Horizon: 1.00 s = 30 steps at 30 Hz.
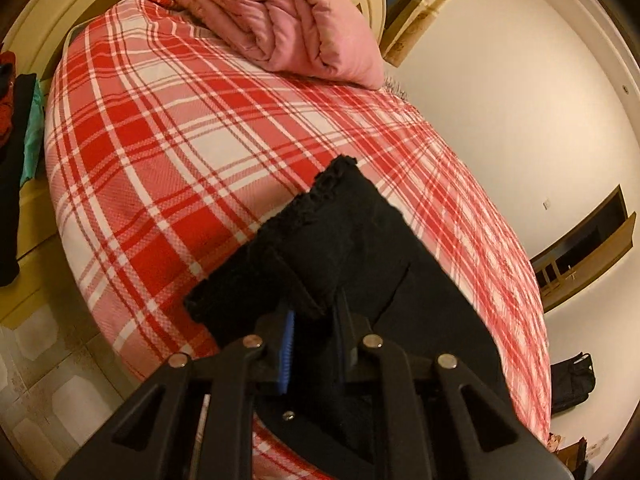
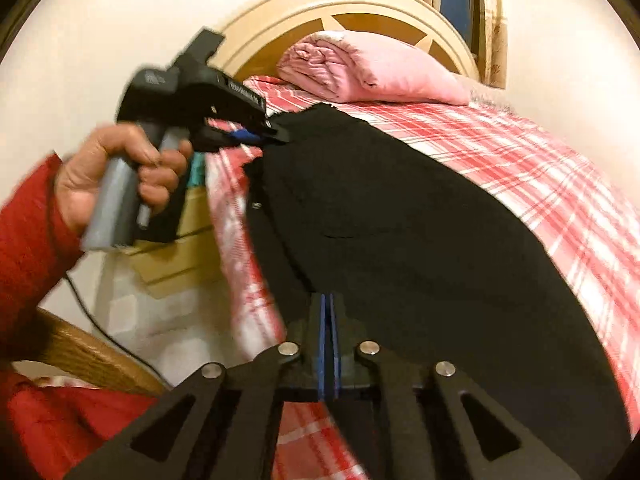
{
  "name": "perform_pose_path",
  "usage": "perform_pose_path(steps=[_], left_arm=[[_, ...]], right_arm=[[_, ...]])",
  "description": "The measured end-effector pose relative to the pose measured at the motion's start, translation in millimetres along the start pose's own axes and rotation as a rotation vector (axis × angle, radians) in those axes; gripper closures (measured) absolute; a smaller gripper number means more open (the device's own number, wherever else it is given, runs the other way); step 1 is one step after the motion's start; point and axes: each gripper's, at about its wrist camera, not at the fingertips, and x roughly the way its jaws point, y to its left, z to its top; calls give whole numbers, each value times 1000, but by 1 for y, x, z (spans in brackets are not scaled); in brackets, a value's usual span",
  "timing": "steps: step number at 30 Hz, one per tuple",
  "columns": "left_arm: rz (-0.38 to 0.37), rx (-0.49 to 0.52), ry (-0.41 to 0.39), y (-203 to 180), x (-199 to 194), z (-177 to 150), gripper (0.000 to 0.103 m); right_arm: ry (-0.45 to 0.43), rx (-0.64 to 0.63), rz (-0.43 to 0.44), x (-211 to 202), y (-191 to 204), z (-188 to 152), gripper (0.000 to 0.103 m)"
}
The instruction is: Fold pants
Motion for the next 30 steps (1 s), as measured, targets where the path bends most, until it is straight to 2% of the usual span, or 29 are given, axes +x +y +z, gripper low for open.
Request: perform_pose_path(steps=[1,2,4,9,11,13,15,17,18,19,20,21,25,30], left_arm=[[-5,-4,-4,-1,-1,2,86],[-10,-10,-7,-2,-2,4,86],[-22,-17,-7,-5,-4,7,86],[-29,-2,-8,-12,-10,11,86],[-34,-5,-6,-14,-11,12,86],[-35,-6,-5,-14,-13,13,86],[-39,-9,-4,-15,-13,14,86],[-44,-9,-4,-17,-13,15,86],[-42,-5,-5,-18,-13,16,86],[-38,0,-5,-19,-12,16,86],[-33,2,-4,-19,-11,16,86],[-29,3,-2,-20,-10,16,86],[-32,-2,-2,-19,-12,18,86],[-27,0,-16,-16,-23,19,86]], right_arm=[[6,-14,-17,4,1,-1,87],[16,-27,-25,7,1,-3,68],[24,-36,-23,12,2,-10,44],[22,-90,-86,17,3,-17,44],[7,-67,-60,15,-1,-17,44],[9,-66,-89,17,-3,-16,44],[42,-100,-128,25,-1,-18,45],[75,-121,-184,35,-3,-22,64],[63,-130,-202,35,-3,-23,68],[61,-124,-197,35,-5,-21,86],[69,-113,-188,34,-6,-18,95],[64,-98,-176,31,-7,-15,99],[-6,-50,-127,3,-12,-3,99],[7,-75,-80,-6,-2,-3,99]])
